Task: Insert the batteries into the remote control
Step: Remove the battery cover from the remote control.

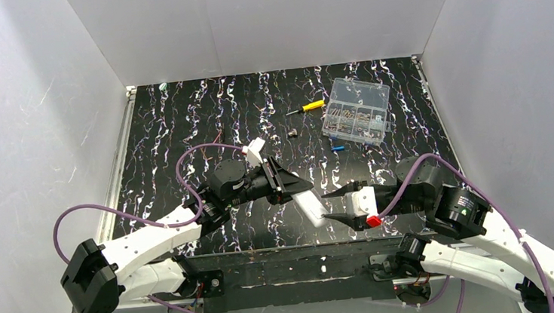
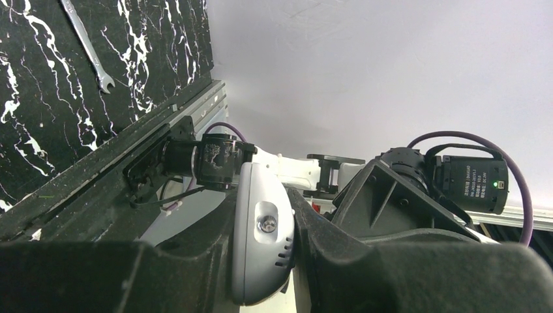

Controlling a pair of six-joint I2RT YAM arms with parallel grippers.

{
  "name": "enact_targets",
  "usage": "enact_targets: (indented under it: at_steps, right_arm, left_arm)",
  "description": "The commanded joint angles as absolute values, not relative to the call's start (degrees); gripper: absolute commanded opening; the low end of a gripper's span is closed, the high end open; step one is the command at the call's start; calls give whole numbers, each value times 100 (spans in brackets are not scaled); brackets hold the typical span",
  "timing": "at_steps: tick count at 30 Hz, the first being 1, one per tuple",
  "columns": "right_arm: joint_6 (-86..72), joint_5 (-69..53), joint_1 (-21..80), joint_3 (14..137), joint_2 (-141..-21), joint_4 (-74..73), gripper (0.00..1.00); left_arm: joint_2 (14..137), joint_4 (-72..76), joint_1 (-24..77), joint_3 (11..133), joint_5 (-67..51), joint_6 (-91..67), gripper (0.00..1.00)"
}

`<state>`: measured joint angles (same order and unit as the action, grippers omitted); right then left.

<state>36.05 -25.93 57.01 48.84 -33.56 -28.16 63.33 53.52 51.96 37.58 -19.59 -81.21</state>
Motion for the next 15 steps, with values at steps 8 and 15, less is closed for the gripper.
enact_targets:
  at_steps: [8, 15]
  right_arm:
    - [3584, -2946, 5687, 4914, -3476, -2863, 56]
    - [3686, -2628, 5687, 4818, -3430, -2700, 56]
  left_arm:
    - [6154, 5703, 5225, 3884, -2096, -8111, 0]
    - [6138, 5725, 5221, 3872, -2094, -8106, 0]
